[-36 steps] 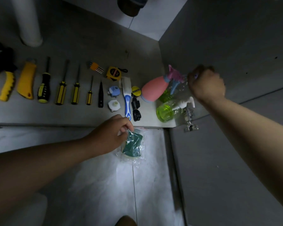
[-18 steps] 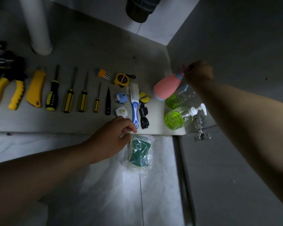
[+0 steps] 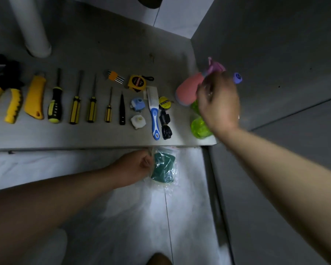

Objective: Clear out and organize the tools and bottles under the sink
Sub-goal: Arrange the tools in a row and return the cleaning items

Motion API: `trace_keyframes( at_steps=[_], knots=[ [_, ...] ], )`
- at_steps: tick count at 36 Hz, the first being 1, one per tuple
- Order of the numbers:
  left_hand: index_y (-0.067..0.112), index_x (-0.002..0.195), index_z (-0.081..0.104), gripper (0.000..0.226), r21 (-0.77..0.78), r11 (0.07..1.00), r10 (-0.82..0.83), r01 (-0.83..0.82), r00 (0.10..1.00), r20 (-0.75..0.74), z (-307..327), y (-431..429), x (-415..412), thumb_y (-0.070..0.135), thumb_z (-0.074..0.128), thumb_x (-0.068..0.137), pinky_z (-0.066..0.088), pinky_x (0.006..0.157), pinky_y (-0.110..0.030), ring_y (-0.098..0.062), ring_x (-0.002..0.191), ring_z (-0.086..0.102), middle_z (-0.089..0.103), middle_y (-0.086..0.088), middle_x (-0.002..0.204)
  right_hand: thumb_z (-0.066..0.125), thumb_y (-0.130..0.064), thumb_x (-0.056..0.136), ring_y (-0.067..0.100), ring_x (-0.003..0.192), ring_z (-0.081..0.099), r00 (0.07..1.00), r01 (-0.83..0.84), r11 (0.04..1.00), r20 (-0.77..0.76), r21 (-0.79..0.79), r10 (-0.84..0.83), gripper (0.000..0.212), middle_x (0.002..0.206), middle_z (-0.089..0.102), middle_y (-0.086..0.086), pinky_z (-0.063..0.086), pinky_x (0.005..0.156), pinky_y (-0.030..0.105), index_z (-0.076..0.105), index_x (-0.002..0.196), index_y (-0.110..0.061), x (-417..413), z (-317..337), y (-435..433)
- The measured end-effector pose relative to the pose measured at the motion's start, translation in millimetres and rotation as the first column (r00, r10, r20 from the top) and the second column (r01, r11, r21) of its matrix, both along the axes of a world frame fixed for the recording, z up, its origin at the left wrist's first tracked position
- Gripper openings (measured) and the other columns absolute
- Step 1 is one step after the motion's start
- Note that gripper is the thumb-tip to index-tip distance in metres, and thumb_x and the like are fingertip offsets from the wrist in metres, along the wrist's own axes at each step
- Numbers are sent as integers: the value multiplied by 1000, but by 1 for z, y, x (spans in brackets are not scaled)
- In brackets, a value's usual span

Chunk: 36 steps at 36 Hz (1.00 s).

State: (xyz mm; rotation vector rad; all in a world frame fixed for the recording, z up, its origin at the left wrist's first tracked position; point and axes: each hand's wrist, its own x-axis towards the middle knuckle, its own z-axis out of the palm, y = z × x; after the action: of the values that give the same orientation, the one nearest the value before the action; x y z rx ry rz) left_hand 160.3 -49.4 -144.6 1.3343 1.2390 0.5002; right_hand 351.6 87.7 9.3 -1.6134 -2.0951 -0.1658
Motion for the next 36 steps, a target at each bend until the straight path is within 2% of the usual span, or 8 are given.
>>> trace_keyframes(
  at_steps=[6,10,14,18,21,27,32,36],
  knots=[
    [22,105,60,19,-188,982,31,-30,999,5,-8,-4,17,19,72,91,48,59,-19,-8,80,65,71,4,98,60,-44,91,8,66,57,981,71,863,-123,-500,-152,24,73,60,-10,44,58,28,58,79,-23,19,-85,-101],
    [16,114,65,25,-269,963,30,-4,995,95,-7,5,25,5,63,92,54,76,-28,-22,93,69,74,-10,107,73,-60,78,20,104,61,800,180,477,-154,-860,-580,63,121,58,5,46,85,30,54,122,-20,30,-131,-115],
    [15,131,62,45,-351,936,26,12,994,104,-12,10,31,-2,59,90,53,103,-50,-32,114,67,71,-14,120,76,-67,71,27,135,46,618,-41,235,-209,-971,-758,111,153,41,7,37,96,32,24,155,-19,36,-158,-117],
    [19,136,57,46,-393,916,-46,84,993,107,-10,12,40,-1,54,95,56,87,-39,-23,104,66,69,-8,115,82,-42,79,24,109,68,509,-232,235,-324,-944,-797,76,132,64,12,56,90,32,47,140,-13,29,-175,-125],
    [19,143,52,52,-390,910,-133,143,990,53,-1,11,45,-2,54,95,52,104,-46,-26,119,62,65,-11,129,81,-23,83,21,87,76,382,-374,306,-446,-876,-809,32,100,77,10,60,64,27,67,111,-16,16,-178,-139],
    [15,129,61,27,-419,883,-218,211,975,33,47,-3,34,13,52,104,51,103,-35,-18,112,64,68,-6,123,77,-17,81,31,93,74,269,-551,214,-414,-807,-870,30,107,74,21,61,74,36,74,108,-5,23,-128,-158],
    [10,111,68,19,-351,918,-161,184,982,94,127,-11,24,19,52,106,57,92,-42,-31,101,71,68,-22,120,70,-12,87,24,78,74,301,-567,192,-418,-801,-857,25,100,75,19,59,59,30,70,110,-4,39,-46,-162],
    [14,109,40,21,-231,973,-5,9,1000,17,189,-22,16,22,59,102,58,90,-36,-23,85,75,68,-20,118,72,-17,84,26,87,74,250,-541,292,-482,-789,-839,32,107,75,17,61,74,36,68,114,-9,39,33,-173]
  ],
)
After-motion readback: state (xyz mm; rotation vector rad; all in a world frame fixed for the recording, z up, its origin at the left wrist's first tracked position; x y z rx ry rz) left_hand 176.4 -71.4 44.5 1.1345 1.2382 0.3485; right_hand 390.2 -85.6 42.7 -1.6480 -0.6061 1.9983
